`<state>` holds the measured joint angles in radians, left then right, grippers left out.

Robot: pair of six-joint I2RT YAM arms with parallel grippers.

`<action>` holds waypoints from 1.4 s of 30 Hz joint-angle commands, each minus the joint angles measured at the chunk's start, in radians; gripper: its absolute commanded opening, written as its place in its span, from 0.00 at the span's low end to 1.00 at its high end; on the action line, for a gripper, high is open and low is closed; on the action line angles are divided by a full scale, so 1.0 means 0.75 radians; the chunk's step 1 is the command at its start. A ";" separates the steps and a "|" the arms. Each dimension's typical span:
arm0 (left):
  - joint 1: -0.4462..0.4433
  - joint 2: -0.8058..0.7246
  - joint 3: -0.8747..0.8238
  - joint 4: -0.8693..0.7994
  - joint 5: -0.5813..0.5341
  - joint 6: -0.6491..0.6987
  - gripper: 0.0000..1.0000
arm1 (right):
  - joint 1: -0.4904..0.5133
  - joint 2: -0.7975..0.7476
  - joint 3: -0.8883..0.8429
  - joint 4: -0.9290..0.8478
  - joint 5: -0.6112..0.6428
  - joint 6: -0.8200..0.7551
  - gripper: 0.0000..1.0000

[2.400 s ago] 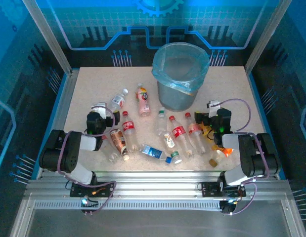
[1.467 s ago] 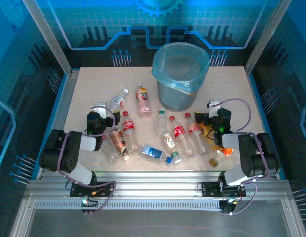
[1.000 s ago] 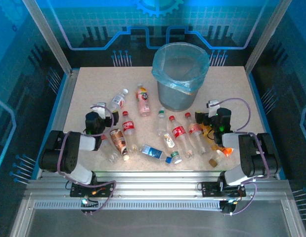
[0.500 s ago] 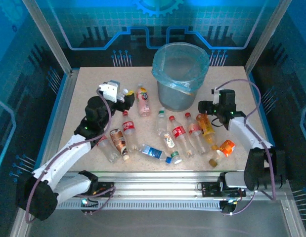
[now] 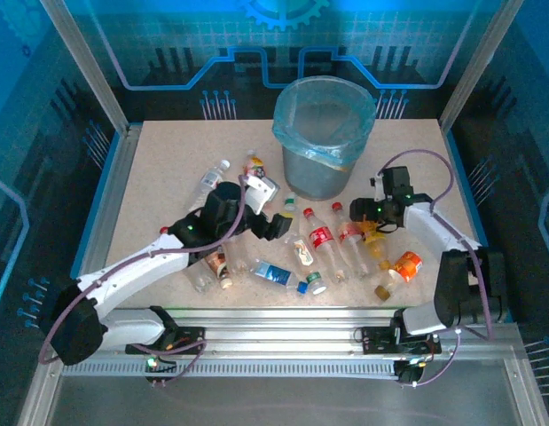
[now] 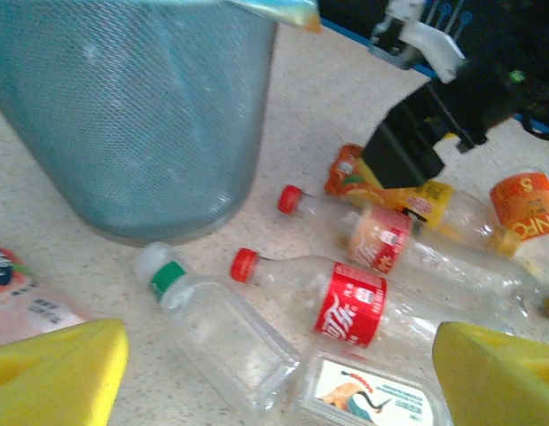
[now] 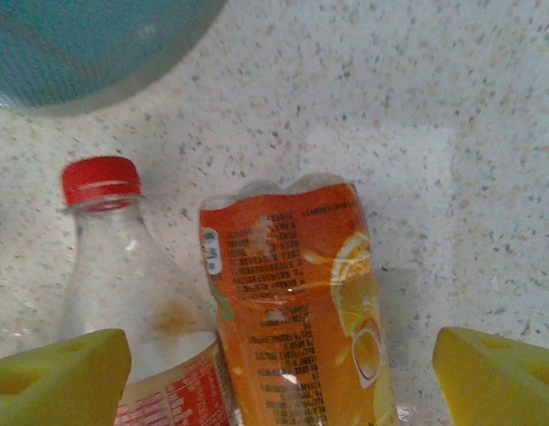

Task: Put the plastic bottles in the bin

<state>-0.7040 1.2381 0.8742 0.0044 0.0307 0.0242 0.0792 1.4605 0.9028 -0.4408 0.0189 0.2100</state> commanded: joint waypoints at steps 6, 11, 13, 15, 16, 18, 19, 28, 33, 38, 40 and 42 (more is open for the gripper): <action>-0.031 0.097 0.102 -0.012 -0.047 -0.064 0.90 | 0.021 0.136 0.088 -0.061 0.014 -0.005 0.87; -0.032 0.111 0.094 0.011 -0.070 -0.064 0.91 | 0.008 0.179 0.107 -0.028 0.032 -0.002 0.85; -0.032 0.114 0.098 -0.005 -0.097 -0.067 0.91 | 0.006 0.197 0.117 -0.016 0.018 0.000 0.85; -0.032 0.110 0.101 -0.024 -0.110 -0.069 0.91 | 0.006 0.228 0.137 -0.015 0.008 -0.002 0.84; -0.032 0.106 0.101 -0.035 -0.112 -0.069 0.91 | 0.004 0.247 0.153 -0.024 0.007 -0.004 0.84; -0.030 0.098 0.101 -0.049 -0.115 -0.069 0.91 | 0.001 0.280 0.183 -0.043 0.003 -0.009 0.83; -0.033 0.092 0.102 -0.057 -0.116 -0.069 0.91 | -0.003 0.297 0.198 -0.049 0.000 -0.012 0.83; -0.033 0.039 0.119 -0.110 -0.153 -0.062 0.92 | -0.011 0.387 0.279 -0.095 -0.013 -0.016 0.82; -0.032 0.032 0.108 -0.079 -0.160 -0.055 0.92 | -0.018 0.392 0.281 -0.095 -0.007 -0.030 0.83; -0.032 0.045 0.145 -0.095 -0.132 -0.086 0.92 | -0.018 0.400 0.266 -0.112 0.003 -0.053 0.88; -0.031 0.054 0.165 -0.109 -0.121 -0.103 0.92 | -0.018 0.385 0.247 -0.099 0.009 -0.057 0.87; -0.031 0.053 0.172 -0.108 -0.116 -0.117 0.91 | -0.019 0.371 0.235 -0.086 0.009 -0.060 0.85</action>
<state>-0.7231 1.2877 0.9600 -0.0711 -0.0708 -0.0319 0.0769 1.7493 1.0904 -0.4896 0.0223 0.1787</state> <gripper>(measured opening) 0.914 0.856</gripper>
